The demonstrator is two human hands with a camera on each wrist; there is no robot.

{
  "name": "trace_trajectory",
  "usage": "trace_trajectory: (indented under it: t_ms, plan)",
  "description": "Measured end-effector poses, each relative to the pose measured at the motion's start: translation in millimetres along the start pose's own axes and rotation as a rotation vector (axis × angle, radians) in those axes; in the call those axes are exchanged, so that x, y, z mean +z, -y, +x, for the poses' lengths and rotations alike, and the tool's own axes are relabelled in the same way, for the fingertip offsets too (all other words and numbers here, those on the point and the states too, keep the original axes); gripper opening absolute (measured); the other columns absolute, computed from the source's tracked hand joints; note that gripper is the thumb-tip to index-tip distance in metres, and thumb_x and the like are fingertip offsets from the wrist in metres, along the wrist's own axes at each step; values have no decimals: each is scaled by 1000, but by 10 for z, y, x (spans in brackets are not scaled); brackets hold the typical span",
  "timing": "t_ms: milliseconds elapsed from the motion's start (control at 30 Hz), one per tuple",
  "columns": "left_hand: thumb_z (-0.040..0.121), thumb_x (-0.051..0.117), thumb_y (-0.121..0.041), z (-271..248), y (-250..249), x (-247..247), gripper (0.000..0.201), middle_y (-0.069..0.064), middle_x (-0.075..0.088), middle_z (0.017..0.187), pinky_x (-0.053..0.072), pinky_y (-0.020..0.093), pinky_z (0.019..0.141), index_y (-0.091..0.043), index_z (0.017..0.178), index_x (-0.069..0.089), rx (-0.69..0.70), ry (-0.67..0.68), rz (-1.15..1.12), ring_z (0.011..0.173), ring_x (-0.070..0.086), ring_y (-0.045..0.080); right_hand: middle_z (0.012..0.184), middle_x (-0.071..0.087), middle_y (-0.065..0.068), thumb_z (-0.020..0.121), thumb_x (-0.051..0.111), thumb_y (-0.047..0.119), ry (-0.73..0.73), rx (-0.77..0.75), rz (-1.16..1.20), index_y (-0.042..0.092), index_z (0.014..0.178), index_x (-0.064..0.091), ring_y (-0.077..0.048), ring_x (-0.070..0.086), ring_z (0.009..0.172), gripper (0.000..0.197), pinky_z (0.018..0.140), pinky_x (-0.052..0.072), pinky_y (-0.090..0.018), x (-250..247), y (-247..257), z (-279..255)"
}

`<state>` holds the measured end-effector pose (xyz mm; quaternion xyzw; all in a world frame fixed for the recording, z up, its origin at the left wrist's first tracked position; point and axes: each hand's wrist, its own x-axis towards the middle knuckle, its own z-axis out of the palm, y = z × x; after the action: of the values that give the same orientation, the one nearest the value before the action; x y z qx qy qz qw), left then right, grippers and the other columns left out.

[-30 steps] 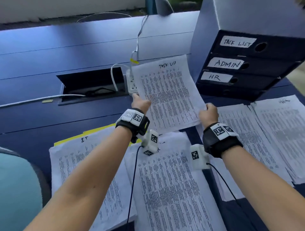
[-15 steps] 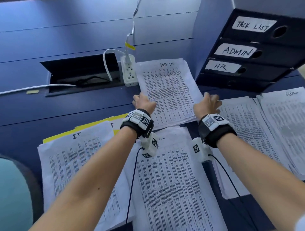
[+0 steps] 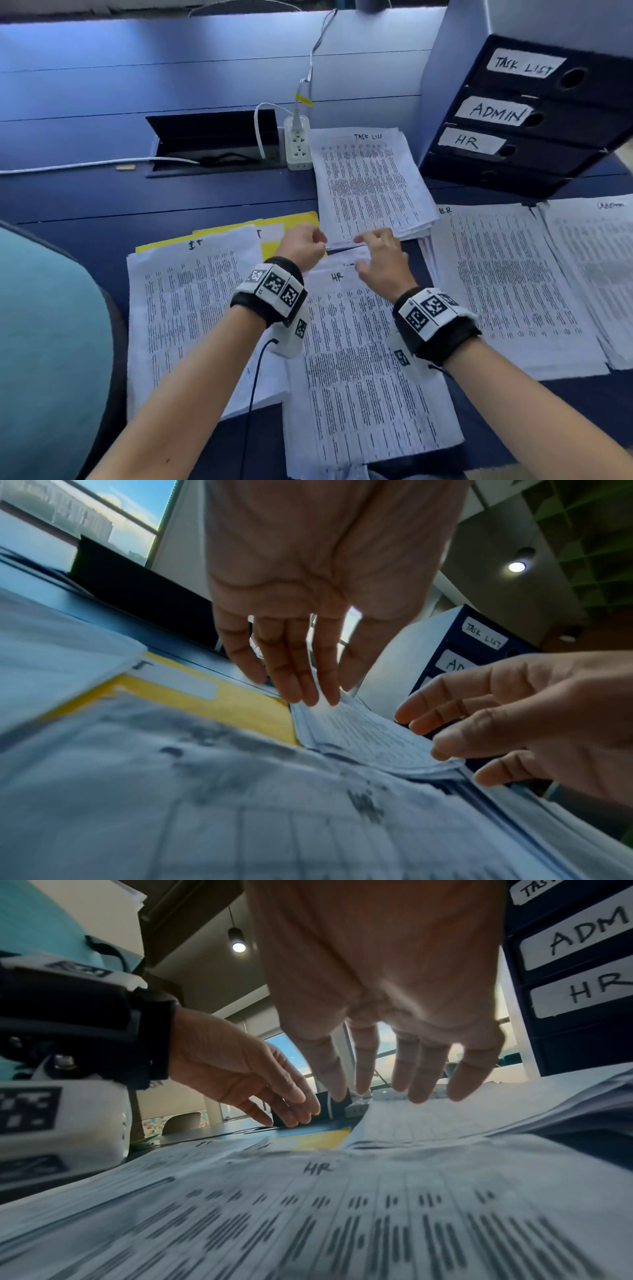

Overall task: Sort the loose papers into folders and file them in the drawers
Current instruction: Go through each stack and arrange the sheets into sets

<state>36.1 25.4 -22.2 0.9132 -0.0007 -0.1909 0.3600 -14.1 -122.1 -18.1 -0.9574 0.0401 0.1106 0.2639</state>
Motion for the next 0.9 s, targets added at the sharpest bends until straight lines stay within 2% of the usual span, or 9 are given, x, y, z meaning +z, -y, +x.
trace_trajectory:
  t_ms: [67, 167, 233, 300, 367, 467, 633, 900]
  plan:
    - [86, 49, -4, -123, 97, 60, 25, 14, 63, 112, 47, 30, 89, -5, 105, 65, -28, 42, 105, 107, 57, 27, 128, 40, -7, 87, 54, 17, 71, -15, -13, 17, 124, 50, -24, 37, 122, 36, 99, 33, -40, 71, 11, -134]
    - [87, 48, -13, -265, 214, 153, 28, 12, 53, 122, 40, 37, 100, -10, 112, 61, -40, 38, 291, 116, 47, 29, 129, 43, -6, 89, 54, 22, 221, -37, -91, 18, 123, 51, -24, 40, 121, 34, 100, 33, -40, 153, 5, -308]
    - [90, 48, -16, -336, 261, 208, 28, 11, 47, 125, 36, 39, 103, -13, 117, 56, -28, 29, 404, 119, 41, 30, 129, 45, -5, 90, 54, 26, 267, -59, -165, 19, 123, 51, -23, 40, 121, 34, 100, 32, -40, 195, -13, -413]
    - [90, 49, -17, -387, 283, 250, 32, 11, 43, 126, 35, 41, 103, -13, 121, 51, -13, 18, 474, 119, 39, 30, 130, 44, -4, 89, 55, 28, 259, -86, -228, 20, 123, 51, -23, 38, 122, 35, 99, 32, -40, 237, -36, -508]
    - [88, 51, -16, -416, 285, 280, 37, 11, 42, 127, 37, 43, 101, -12, 124, 46, -4, -6, 503, 119, 39, 31, 132, 41, -2, 84, 62, 29, 257, -104, -268, 22, 125, 48, -21, 37, 123, 44, 100, 32, -40, 288, -67, -580]
    - [87, 52, -12, -429, 265, 288, 35, 12, 41, 126, 37, 42, 100, -10, 122, 46, -11, -27, 512, 118, 37, 31, 134, 40, 1, 79, 69, 33, 236, -109, -278, 25, 127, 45, -21, 35, 125, 54, 102, 33, -40, 345, -94, -620]
    - [87, 57, -17, -424, 227, 271, 33, 10, 38, 127, 33, 44, 101, -11, 118, 48, -57, 3, 577, 121, 34, 32, 133, 40, 0, 80, 68, 31, 206, -118, -319, 24, 125, 44, -22, 35, 124, 51, 102, 34, -43, 383, -78, -629]
    - [86, 61, -32, -437, 189, 250, 39, 11, 36, 129, 32, 45, 101, -14, 118, 49, -33, 22, 667, 122, 35, 32, 134, 39, -1, 80, 68, 28, 206, -120, -329, 23, 125, 44, -23, 33, 125, 51, 101, 34, -43, 371, -66, -635]
